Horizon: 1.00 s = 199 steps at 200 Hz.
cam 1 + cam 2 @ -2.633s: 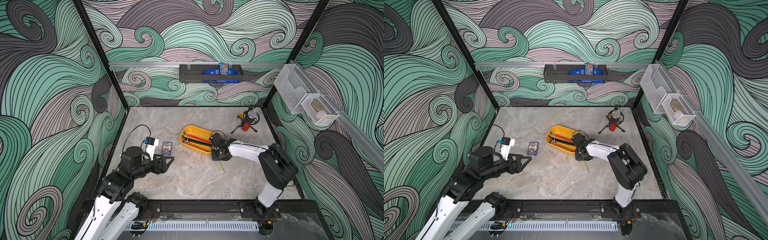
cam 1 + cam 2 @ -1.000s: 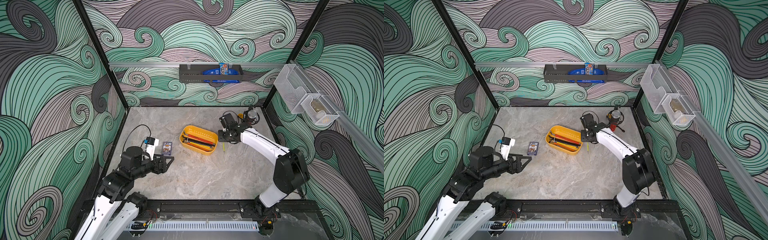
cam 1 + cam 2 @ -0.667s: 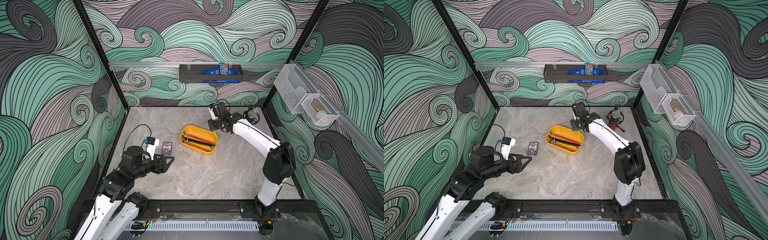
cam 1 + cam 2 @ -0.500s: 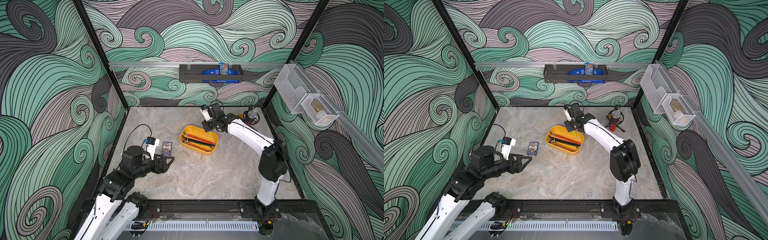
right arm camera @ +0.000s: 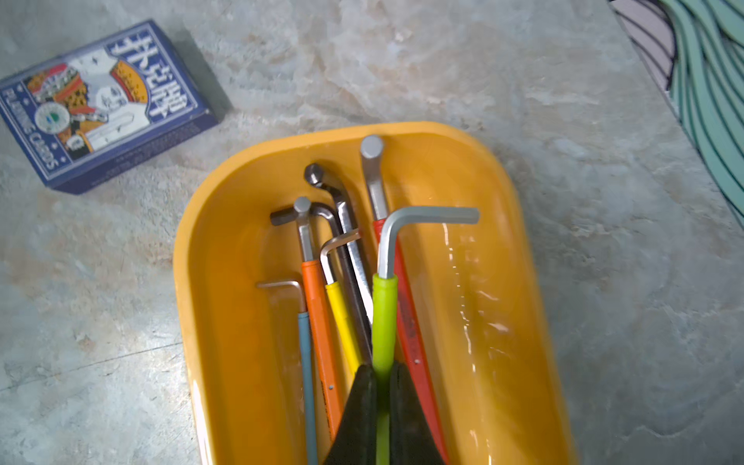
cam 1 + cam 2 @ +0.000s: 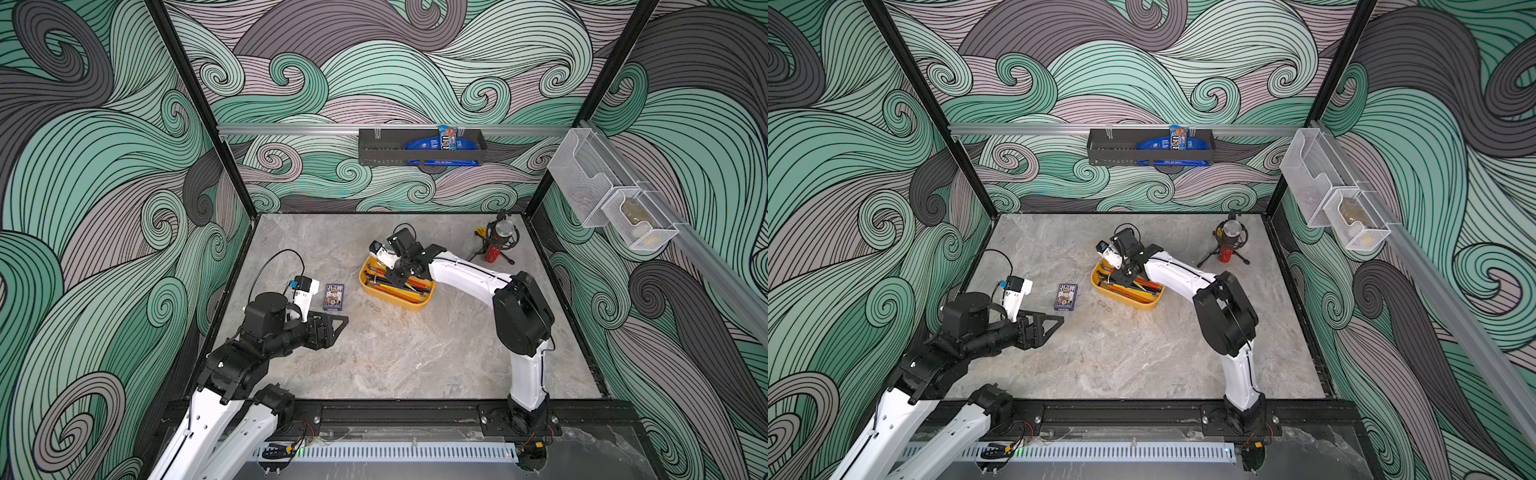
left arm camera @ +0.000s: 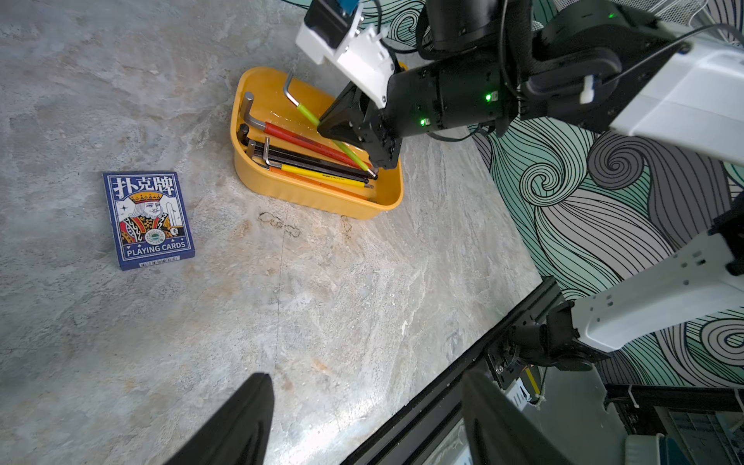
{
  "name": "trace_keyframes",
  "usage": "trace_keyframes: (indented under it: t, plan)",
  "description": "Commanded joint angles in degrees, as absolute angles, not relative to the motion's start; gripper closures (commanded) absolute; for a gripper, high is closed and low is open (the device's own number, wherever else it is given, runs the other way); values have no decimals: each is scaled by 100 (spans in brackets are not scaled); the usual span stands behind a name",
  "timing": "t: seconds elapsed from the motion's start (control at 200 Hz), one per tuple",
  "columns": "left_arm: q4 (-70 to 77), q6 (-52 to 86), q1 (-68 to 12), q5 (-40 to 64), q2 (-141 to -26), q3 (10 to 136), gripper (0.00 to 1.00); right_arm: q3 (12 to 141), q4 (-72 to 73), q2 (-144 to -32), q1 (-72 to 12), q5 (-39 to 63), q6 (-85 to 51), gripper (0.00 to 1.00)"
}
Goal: Put the hex key on the desktop into the storage box
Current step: Place the Allen key in the storage box.
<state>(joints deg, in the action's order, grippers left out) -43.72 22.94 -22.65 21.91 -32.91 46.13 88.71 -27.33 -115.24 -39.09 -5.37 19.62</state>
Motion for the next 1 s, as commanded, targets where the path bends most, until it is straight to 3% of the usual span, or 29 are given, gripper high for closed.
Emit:
trace_keyframes:
  t: [0.0, 0.64, 0.991]
  plan:
    - [-4561, 2188, -2294, 2268, -3305, 4905, 24, 8696, -2646, -11634, -3981, -439, 2316, 100]
    - [-4545, 2224, -2293, 2241, -3365, 4935, 24, 8634, -2746, -12051, -4043, -716, 1984, 100]
    - [-4521, 2206, -2290, 2145, -3409, 5017, 24, 9087, -2954, -11563, -4043, -1084, 1395, 66]
